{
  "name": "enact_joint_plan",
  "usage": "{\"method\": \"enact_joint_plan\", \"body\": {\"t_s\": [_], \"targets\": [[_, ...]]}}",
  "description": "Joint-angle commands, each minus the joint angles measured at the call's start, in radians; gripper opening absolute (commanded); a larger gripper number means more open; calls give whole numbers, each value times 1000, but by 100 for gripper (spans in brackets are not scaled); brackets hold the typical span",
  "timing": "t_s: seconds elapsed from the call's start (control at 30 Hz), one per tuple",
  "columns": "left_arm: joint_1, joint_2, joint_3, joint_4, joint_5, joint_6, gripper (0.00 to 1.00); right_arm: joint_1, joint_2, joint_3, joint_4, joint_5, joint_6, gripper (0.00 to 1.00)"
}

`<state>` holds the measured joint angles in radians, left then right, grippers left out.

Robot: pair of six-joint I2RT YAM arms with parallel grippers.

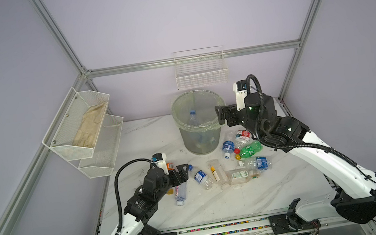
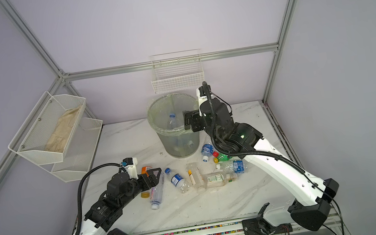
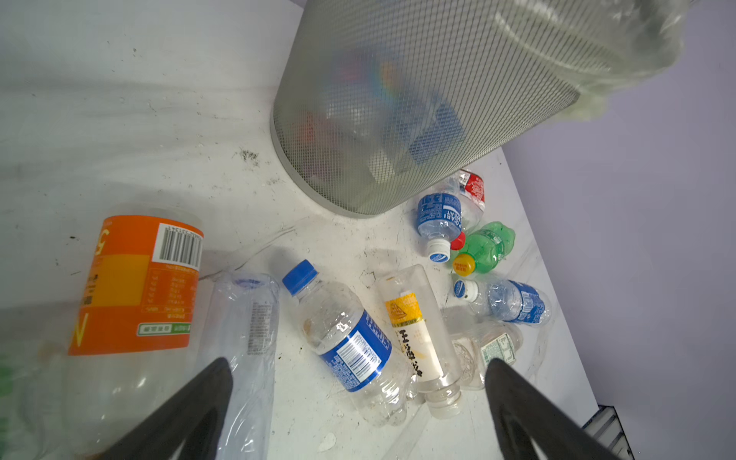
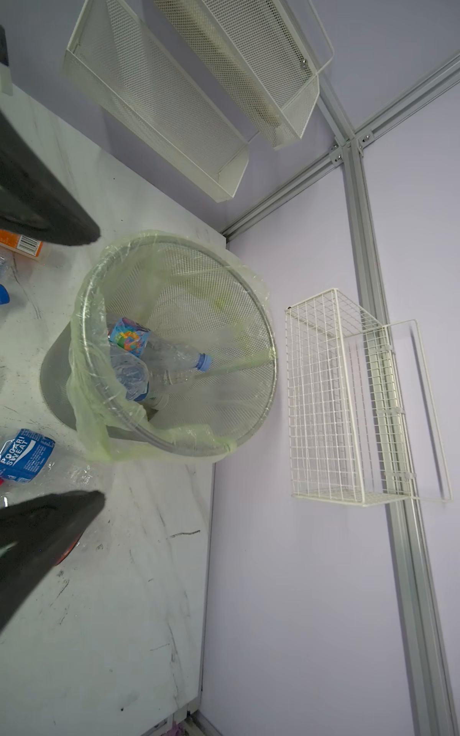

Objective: Throw the plastic bottles in the bin
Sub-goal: Pick up the plastic bottle from the center of the table.

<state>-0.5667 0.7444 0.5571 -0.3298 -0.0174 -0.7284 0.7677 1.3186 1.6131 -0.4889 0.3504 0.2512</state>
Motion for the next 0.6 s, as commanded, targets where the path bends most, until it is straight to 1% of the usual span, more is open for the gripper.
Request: {"method": "enact_joint_plan", "body": {"t_s": [0.0, 0.17, 0.4, 0.57], "targets": [[-58, 38, 54, 34, -31, 49, 97, 1, -36, -35, 1, 39, 28, 97], [-150, 128, 101, 49, -71, 88, 97, -2, -86, -89, -3, 73, 43, 97], [-259, 306, 209, 61, -72, 160, 97, -20, -132, -157, -14, 105, 71, 97], [-330, 442, 308, 59, -69, 219, 97, -65, -129, -176, -44, 111, 105, 97]]}}
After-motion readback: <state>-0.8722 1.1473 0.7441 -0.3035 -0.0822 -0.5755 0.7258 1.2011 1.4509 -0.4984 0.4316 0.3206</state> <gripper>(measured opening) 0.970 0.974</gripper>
